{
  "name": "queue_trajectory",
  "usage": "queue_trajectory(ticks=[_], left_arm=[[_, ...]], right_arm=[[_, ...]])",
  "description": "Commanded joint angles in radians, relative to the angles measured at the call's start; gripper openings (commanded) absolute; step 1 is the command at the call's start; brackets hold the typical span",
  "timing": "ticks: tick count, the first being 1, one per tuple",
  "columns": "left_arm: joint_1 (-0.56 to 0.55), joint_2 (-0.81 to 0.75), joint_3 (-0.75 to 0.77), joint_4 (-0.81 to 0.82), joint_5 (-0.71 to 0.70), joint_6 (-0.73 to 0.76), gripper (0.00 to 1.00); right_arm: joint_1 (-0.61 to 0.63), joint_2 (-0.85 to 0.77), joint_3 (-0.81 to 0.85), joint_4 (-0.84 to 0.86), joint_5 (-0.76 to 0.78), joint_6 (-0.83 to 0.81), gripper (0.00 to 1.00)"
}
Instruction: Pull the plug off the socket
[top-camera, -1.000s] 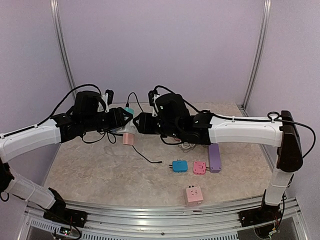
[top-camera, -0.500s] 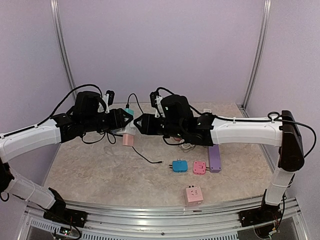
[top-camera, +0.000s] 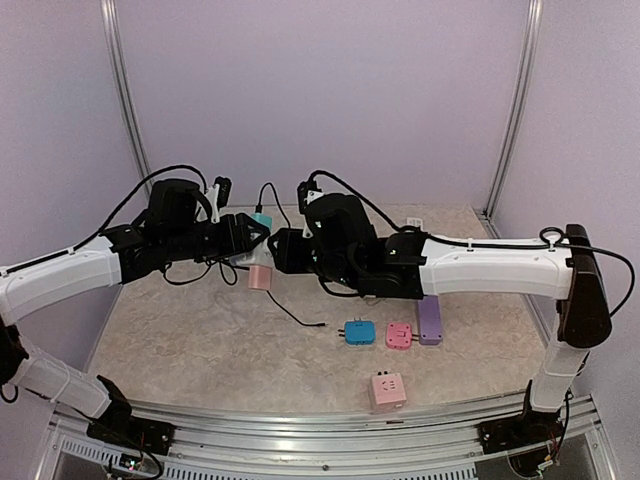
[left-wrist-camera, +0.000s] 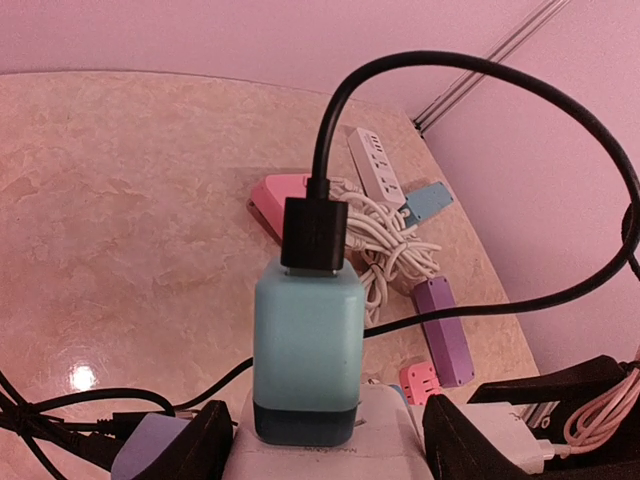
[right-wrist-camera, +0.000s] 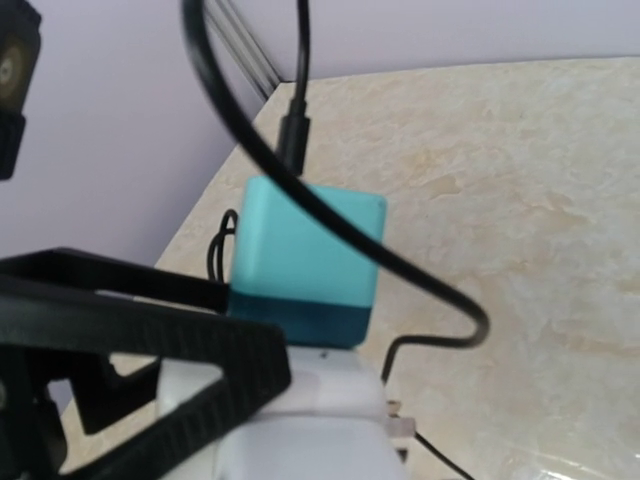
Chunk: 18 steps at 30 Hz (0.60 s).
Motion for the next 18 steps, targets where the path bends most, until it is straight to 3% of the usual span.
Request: queue_trajectory(ticks=[1,11,18], left_arm=[[-0.017,0.008,0.039,0.019,0.017,0.025,0.29],[-0.017,-0.006,0.042,0.059,0.089,0.067,0.26],[-0.017,-0.006,0.04,0.067,0.103,0.07,0.26]], right_arm=[[0.002,0.004,0.005,-0.033,0.047,-0.051,0.0],[-0.09,-0.079,-0.192,0.246,-0.283,-0.015,0.0],[-0.1,-0.085,-0.193,0.253,-0.318,-0.022,0.0]])
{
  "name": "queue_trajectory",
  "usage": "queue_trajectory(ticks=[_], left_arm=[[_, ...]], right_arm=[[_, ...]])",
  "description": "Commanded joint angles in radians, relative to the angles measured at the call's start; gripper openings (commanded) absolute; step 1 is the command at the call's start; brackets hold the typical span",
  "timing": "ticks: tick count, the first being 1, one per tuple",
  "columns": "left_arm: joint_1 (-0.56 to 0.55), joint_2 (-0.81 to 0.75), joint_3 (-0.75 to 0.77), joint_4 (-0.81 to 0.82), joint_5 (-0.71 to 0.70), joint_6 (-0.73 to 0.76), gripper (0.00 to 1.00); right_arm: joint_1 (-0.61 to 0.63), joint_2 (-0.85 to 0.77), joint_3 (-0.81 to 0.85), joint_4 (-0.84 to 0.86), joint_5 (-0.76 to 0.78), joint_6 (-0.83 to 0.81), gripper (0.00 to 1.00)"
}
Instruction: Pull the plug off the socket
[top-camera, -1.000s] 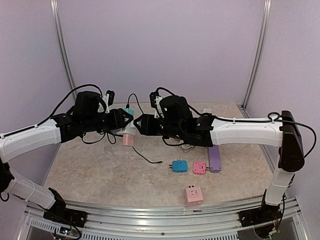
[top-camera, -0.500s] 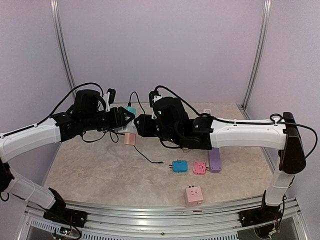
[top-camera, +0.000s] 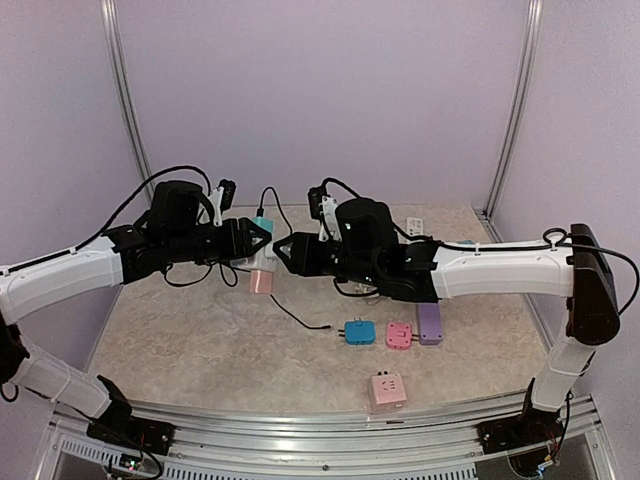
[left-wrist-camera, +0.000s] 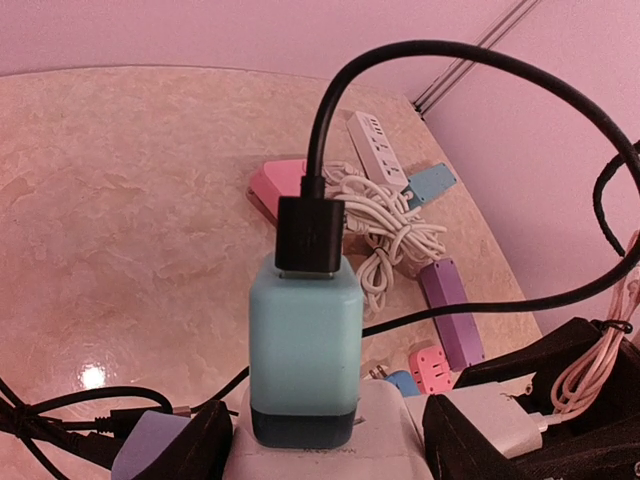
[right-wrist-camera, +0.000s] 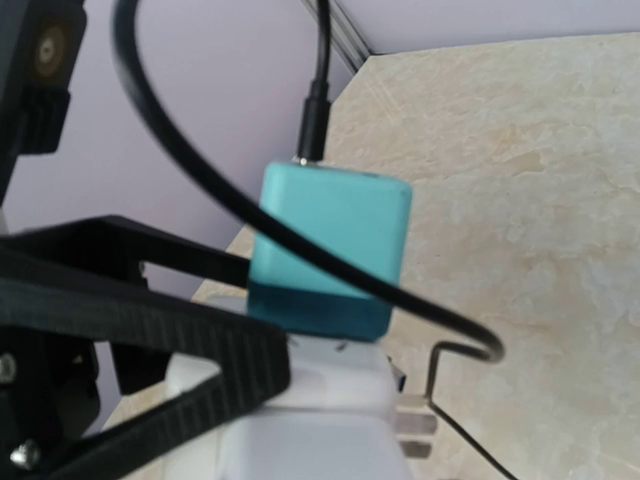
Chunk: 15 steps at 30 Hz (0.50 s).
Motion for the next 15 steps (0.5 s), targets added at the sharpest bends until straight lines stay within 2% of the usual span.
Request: queue_trajectory(ticks=[1,7,15], left_arm=[[-0.013,-0.013,0.039,0.081,0.084,0.024,0.26],[-0.013,-0.009,0.043,0.06,0.055,0.018,0.26],[0.003,-0.002,0.051,0.04,0.043,0.001,0.26]], right_arm=[[-0.012,-0.024,-0.003,0.019,-0.039,-0.018,0.0],[-0.007,-0.028,-0.007,0.004,0.007,-0.019,0.0],[0.058,-0.009,0.074,-0.135,0.192,-0.125,0.0]])
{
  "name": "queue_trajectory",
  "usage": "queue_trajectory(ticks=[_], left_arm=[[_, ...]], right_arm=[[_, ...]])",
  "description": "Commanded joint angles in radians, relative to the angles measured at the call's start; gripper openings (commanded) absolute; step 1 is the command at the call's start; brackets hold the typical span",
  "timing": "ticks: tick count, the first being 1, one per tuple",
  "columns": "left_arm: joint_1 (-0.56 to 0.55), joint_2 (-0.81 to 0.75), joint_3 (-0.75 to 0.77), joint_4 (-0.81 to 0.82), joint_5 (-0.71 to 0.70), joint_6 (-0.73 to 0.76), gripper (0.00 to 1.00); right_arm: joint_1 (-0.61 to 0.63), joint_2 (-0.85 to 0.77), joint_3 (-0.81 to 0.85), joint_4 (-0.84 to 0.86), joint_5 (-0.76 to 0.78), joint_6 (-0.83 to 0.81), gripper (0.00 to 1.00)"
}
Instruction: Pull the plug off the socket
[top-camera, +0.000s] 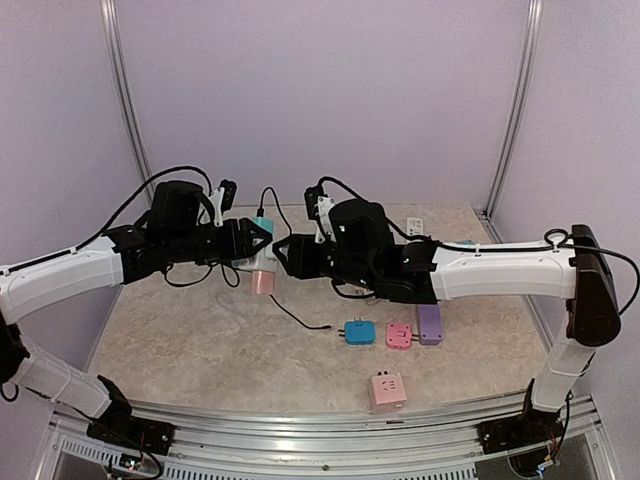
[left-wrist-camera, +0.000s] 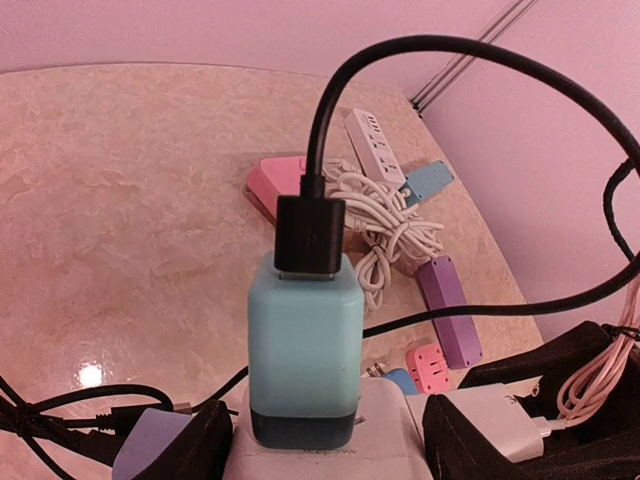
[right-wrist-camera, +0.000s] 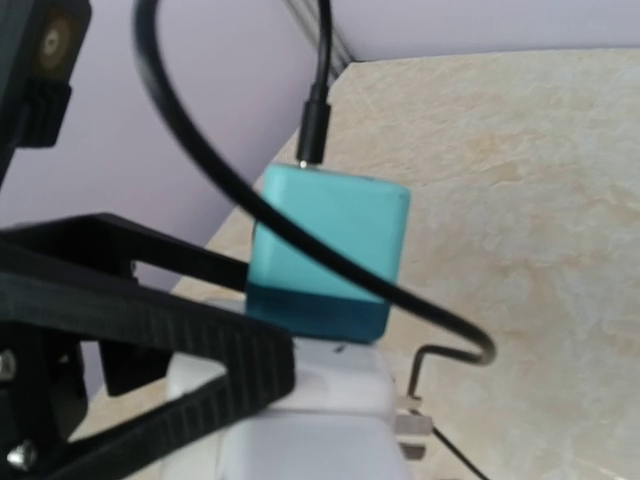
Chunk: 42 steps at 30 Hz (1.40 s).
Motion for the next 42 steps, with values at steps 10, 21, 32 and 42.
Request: queue_trajectory(ticks=[10,21,32,42], left_arm=[[0.024,0.003,0.053,0.054,0.087,-0.004,0.26],[0.024,-0.008,0.047,0.101,0.165,0.025,0.26],[0.024,0.004,0.057,0.076,0.137,0.019,0.26],[0.026,0.013,0.072,0.033,0.085,0.013,0.25]], right_arm=[[0.05,-0.016,0.053,-0.138,0.152,-0.084,0.0],[-0.031,-0.073,-0.092,0.103,-0.177,-0.005,0.0],[-0.014,-0.056,-0.059,0.025,-0.085,-0.041,0.0],[0.068,-0.011,0.077,-0.188,0.191,-0.142,0.0]])
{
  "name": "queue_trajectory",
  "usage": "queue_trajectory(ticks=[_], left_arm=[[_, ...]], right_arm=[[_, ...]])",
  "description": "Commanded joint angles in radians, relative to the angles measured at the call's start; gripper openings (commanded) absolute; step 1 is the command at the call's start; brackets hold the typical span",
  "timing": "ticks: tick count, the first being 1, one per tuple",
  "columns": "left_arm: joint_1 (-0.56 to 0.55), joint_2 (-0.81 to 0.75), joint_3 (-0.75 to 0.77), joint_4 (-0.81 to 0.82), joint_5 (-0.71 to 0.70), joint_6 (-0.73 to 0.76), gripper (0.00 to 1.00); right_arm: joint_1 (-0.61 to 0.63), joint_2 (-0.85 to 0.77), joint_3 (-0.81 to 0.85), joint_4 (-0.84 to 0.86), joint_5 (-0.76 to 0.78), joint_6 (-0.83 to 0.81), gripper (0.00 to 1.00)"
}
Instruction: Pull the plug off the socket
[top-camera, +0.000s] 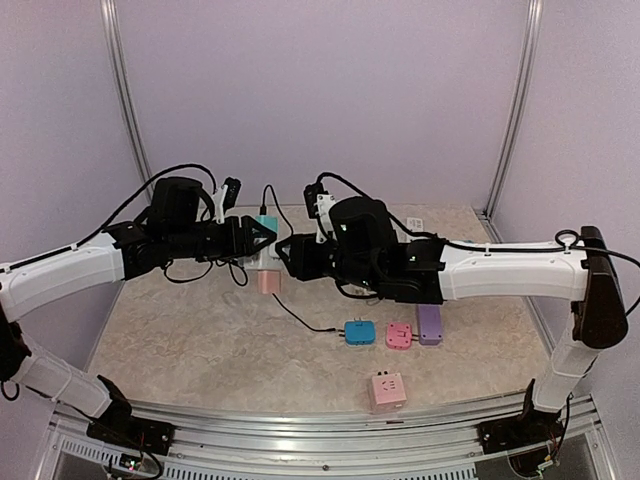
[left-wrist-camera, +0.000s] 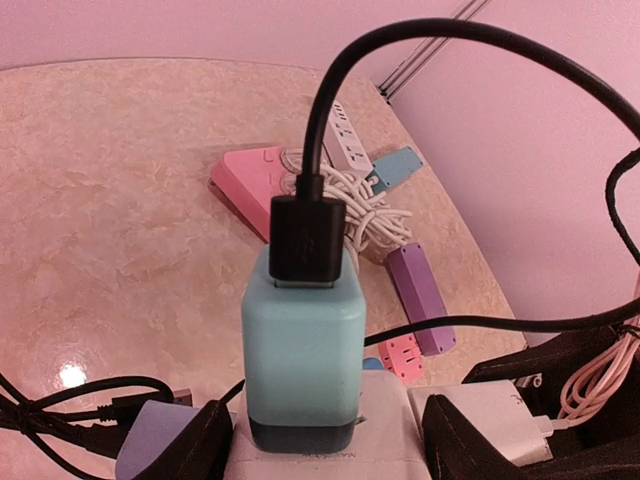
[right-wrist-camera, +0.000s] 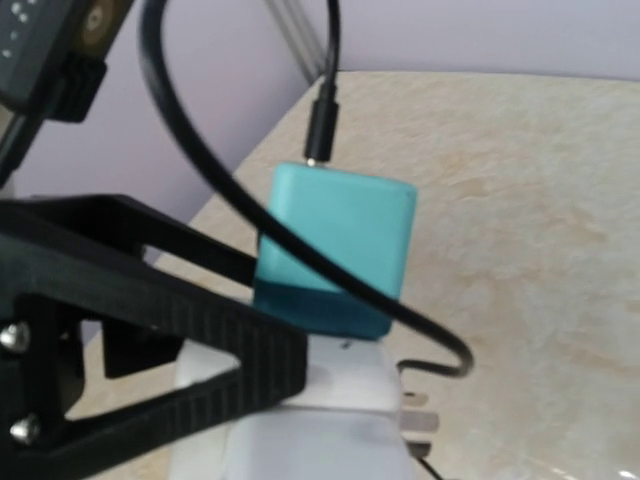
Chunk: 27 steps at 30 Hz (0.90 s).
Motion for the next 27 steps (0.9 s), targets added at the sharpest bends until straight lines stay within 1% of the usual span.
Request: queue_trajectory(ticks=[1,5,11,12,13,17,19,24,27], left_arm=[[0.009,-0.001,0.053,0.031,-0.016,0.008,0.25],[0.014,0.002,0.053,0.03,-0.013,0.006,0.25],[0.014,0.001,0.053,0.037,-0.002,0.013,0.25],[0.014,-0.001,0.052,0.039,-0.001,0.014,0.25],[0.014,-0.002,0.052,0.04,0.002,0.016,0.25],[0.014,-0.008,0.049,0.051,0.014,0.023,0.25],[0.014,-0.011,0.047,0.057,0.017,0.025,0.25],[0.014,-0.017,0.042,0.067,0.026,0.031,0.25],[0.014,-0.018,0.041,0.07,0.029,0.031,0.25]], right_arm=[[0.043,0.031,0.077,-0.14,0.146,-0.072,0.0],[0.053,0.032,0.083,-0.15,0.169,-0.07,0.0],[0.046,-0.003,0.049,-0.095,0.109,-0.058,0.0],[0.042,-0.007,0.04,-0.094,0.088,-0.054,0.0],[0.035,-0.015,0.029,-0.059,0.063,-0.048,0.0],[0.002,-0.044,-0.05,0.069,-0.118,-0.023,0.0],[-0.01,-0.052,-0.073,0.124,-0.181,-0.014,0.0],[-0.022,-0.049,-0.081,0.153,-0.246,-0.007,0.0],[-0.024,-0.051,-0.084,0.159,-0.248,-0.006,0.0]])
